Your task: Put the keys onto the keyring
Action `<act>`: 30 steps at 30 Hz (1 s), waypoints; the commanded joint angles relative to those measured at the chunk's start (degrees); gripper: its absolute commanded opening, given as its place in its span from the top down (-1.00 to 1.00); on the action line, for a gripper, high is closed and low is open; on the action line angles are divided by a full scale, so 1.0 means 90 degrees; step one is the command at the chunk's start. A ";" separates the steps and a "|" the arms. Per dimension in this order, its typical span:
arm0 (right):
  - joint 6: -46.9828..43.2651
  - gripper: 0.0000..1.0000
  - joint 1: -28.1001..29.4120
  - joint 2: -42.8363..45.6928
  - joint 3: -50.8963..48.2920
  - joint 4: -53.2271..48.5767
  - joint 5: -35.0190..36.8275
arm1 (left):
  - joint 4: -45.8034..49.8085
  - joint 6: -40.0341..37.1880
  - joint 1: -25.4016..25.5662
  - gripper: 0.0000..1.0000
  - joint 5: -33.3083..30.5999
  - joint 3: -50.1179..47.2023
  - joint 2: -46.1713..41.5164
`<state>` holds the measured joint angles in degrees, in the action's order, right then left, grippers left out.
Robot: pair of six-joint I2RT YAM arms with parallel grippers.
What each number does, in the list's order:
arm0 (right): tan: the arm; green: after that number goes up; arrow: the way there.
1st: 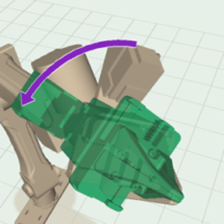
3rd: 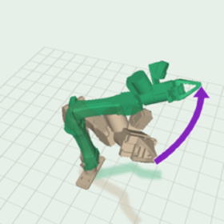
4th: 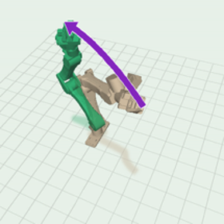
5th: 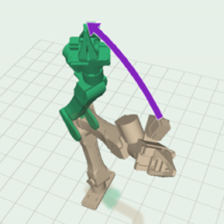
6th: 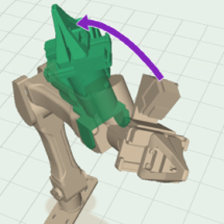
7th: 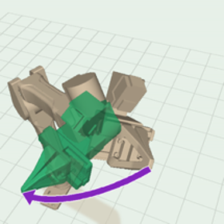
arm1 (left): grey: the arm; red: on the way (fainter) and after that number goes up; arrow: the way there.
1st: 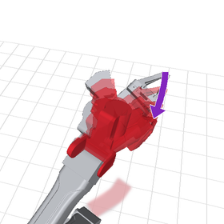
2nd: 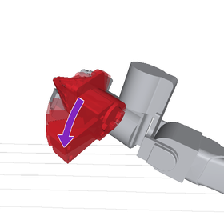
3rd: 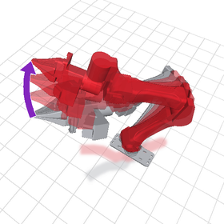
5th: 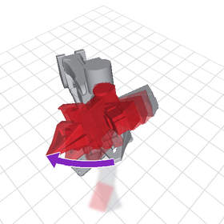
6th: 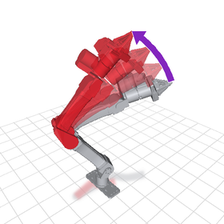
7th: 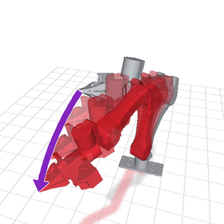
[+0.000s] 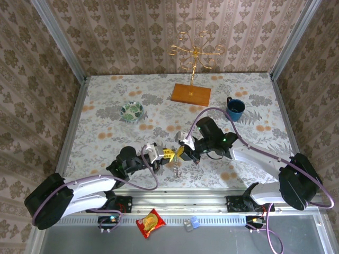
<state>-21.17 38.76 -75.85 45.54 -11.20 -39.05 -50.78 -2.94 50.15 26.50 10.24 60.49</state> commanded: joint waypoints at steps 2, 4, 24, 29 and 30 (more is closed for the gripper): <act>0.0105 1.00 0.0017 -0.0057 -0.0078 0.0180 -0.0218 | -0.0827 0.0192 -0.0026 1.00 -0.0100 0.0014 -0.0041; 0.0217 1.00 0.0045 -0.0168 -0.0031 0.0289 -0.0388 | -0.0897 0.0218 -0.0030 1.00 -0.0103 0.0029 -0.0001; 0.0291 0.45 -0.0037 0.0256 -0.0547 0.0678 -0.0110 | -0.1327 0.0602 -0.0039 1.00 -0.0324 -0.0028 0.0039; 0.0503 0.27 0.0123 0.0311 -0.0850 0.1310 0.0207 | -0.1359 0.0666 -0.0026 1.00 -0.0502 -0.0015 -0.0005; 0.0551 0.22 0.0159 0.0330 -0.0906 0.1465 0.0285 | -0.1369 0.0681 -0.0026 1.00 -0.0543 -0.0015 -0.0022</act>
<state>-17.34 39.40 -74.41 38.72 -2.72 -38.74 -58.81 1.37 50.15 23.00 9.72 61.49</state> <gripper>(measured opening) 0.380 0.064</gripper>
